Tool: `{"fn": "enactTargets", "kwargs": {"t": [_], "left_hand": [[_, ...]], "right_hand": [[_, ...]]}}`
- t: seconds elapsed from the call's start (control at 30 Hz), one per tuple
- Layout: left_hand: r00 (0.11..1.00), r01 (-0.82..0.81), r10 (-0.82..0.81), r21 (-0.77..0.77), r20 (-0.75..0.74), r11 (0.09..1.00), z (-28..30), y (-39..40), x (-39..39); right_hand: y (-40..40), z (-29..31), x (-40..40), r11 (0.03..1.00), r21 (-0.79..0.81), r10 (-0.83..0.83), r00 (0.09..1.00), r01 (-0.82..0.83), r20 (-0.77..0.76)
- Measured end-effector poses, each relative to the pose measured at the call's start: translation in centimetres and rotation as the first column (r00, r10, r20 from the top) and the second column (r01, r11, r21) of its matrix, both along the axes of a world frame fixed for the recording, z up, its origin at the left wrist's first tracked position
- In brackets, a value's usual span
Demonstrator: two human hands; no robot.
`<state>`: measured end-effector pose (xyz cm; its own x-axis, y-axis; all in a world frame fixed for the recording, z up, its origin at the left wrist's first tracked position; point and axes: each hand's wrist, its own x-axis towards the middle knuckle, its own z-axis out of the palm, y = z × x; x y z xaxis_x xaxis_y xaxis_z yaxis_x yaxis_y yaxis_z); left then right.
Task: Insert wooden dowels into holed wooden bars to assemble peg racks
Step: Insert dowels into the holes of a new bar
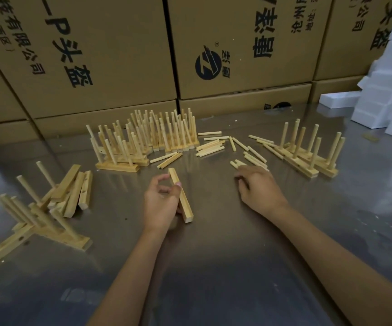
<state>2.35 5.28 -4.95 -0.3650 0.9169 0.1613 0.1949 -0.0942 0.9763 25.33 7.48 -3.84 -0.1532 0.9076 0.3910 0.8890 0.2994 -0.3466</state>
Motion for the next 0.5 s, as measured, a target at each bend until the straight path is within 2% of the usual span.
{"fn": "enactTargets", "kwargs": {"t": [0.07, 0.13, 0.23, 0.3, 0.4, 0.5], "left_hand": [[1.000, 0.014, -0.014, -0.004, 0.011, 1.000, 0.2, -0.2, -0.1], [0.998, 0.022, -0.021, -0.018, 0.052, 1.000, 0.5, -0.5, -0.2], [0.984, 0.026, -0.017, -0.048, 0.177, 0.999, 1.0, -0.8, 0.0], [0.975, 0.009, 0.005, -0.061, 0.224, 0.998, 1.4, -1.0, 0.3], [0.970, 0.020, -0.008, -0.046, 0.242, 0.999, 1.5, -1.4, 0.5], [0.939, 0.055, -0.034, -0.053, 0.341, 0.997, 1.8, -1.3, 0.2]], "right_hand": [[-1.7, -0.1, -0.6, 0.998, 0.013, 0.063, 0.998, -0.062, -0.014], [-2.9, -0.3, -0.9, 0.998, 0.040, 0.047, 0.998, -0.045, -0.045], [-3.6, -0.5, -0.8, 0.989, 0.057, -0.126, 0.983, 0.135, -0.137], [-3.6, -0.7, -0.6, 0.980, 0.007, -0.197, 0.972, 0.200, -0.125], [-3.4, -0.8, -0.6, 0.982, -0.028, -0.189, 0.977, 0.187, -0.097], [-3.1, -0.8, -0.6, 0.985, -0.050, -0.169, 0.980, 0.164, -0.108]]}}
